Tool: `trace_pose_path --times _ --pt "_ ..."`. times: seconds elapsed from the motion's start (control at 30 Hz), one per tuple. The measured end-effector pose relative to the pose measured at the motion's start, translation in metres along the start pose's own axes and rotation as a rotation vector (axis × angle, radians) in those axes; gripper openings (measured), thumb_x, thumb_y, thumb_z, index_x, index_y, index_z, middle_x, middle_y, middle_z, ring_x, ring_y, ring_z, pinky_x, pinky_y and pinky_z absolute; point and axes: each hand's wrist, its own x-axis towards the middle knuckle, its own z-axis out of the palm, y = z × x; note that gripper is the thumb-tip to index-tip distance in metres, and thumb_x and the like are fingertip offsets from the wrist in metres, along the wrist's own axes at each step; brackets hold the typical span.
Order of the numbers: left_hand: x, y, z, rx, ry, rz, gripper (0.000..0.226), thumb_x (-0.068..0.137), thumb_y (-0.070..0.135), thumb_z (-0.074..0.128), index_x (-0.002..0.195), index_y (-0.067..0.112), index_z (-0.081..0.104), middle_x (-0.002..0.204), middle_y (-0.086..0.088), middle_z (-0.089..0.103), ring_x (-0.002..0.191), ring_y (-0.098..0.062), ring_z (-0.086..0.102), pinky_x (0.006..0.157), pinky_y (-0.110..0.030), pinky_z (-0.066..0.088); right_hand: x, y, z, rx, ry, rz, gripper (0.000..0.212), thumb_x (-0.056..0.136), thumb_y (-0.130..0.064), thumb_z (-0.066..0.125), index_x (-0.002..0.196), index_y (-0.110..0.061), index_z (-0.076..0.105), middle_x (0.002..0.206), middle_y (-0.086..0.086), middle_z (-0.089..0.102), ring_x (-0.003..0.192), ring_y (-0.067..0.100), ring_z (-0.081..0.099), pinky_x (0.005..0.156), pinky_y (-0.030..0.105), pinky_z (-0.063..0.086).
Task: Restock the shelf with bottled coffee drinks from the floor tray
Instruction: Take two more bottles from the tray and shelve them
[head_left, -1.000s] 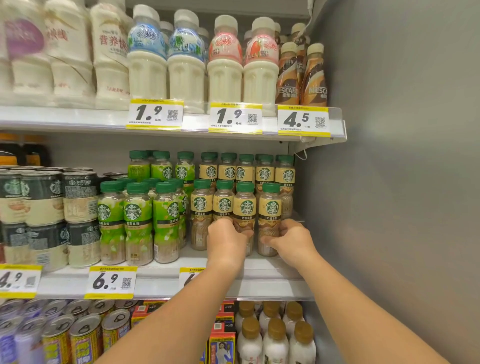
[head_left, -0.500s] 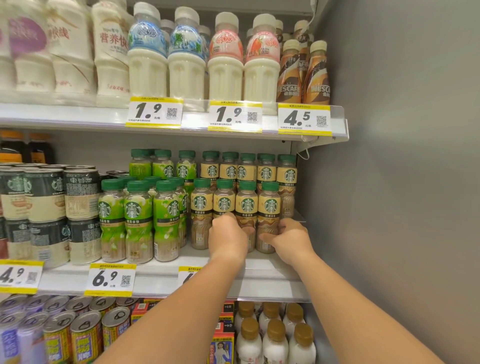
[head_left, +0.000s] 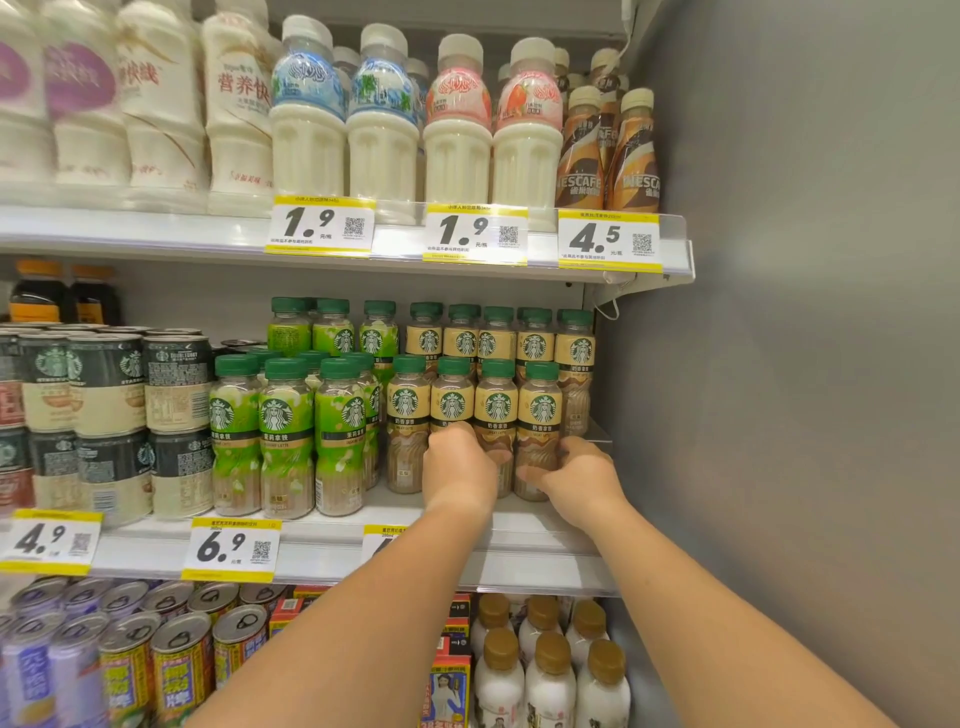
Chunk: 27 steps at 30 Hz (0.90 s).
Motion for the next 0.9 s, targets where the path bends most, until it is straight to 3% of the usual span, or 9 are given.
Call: trace_pose_path --times 0.13,0.23,0.33,0.43,0.7,0.9 --pt "0.000 -0.009 -0.011 0.091 -0.053 0.031 0.027 0.083 0.032 0.080 0.093 0.010 0.068 0.089 -0.006 0.068 0.083 -0.029 0.065 0.071 -0.039 0.057 -0.009 -0.005 -0.003 -0.161 0.012 -0.038 0.071 0.081 -0.055 0.071 0.138 -0.019 0.050 0.136 0.004 0.060 0.118 0.028 0.059 0.086 0.037 0.052" --pt "-0.006 -0.019 -0.026 0.433 -0.084 0.214 0.031 0.088 0.046 0.067 0.088 0.017 0.056 0.095 -0.005 0.063 0.082 -0.028 0.060 0.068 -0.036 0.050 -0.018 -0.008 -0.009 -0.507 0.013 -0.073 0.077 0.082 -0.068 0.049 0.143 -0.021 0.045 0.139 0.006 0.059 0.120 0.031 0.059 0.092 0.043 0.051" --pt "-0.016 -0.030 -0.039 0.678 -0.123 0.326 0.057 0.088 0.063 0.051 0.119 0.015 0.054 0.118 -0.009 0.058 0.108 -0.031 0.057 0.085 -0.044 0.047 -0.032 -0.009 -0.012 -0.756 -0.032 -0.077 0.089 0.082 -0.078 0.030 0.152 -0.023 0.035 0.152 0.010 0.047 0.136 0.036 0.045 0.109 0.051 0.037" --pt "-0.026 -0.042 -0.054 0.723 -0.166 0.368 0.076 0.087 0.071 0.036 0.137 0.015 0.045 0.135 -0.012 0.052 0.126 -0.036 0.047 0.106 -0.055 0.035 -0.051 -0.009 -0.009 -0.860 -0.035 -0.120 0.092 0.083 -0.080 0.020 0.158 -0.027 0.020 0.165 0.010 0.024 0.150 0.036 0.019 0.120 0.055 0.015" --pt "-0.048 -0.101 -0.112 0.700 -0.203 0.621 0.094 0.084 0.080 0.012 0.159 0.022 0.007 0.165 -0.016 0.009 0.150 -0.039 0.008 0.117 -0.061 0.013 -0.134 -0.025 0.010 -0.943 0.064 -0.197 0.086 0.088 -0.071 0.021 0.160 -0.024 0.011 0.169 0.011 0.007 0.154 0.034 0.002 0.122 0.054 0.008" --pt "-0.076 -0.161 -0.147 0.641 -0.220 0.776 0.097 0.084 0.079 0.007 0.159 0.019 0.008 0.164 -0.019 0.010 0.149 -0.041 0.010 0.115 -0.063 0.018 -0.223 -0.043 0.041 -1.010 0.128 -0.177 0.084 0.092 -0.067 0.027 0.160 -0.021 0.011 0.168 0.016 0.005 0.153 0.037 0.003 0.121 0.056 0.009"
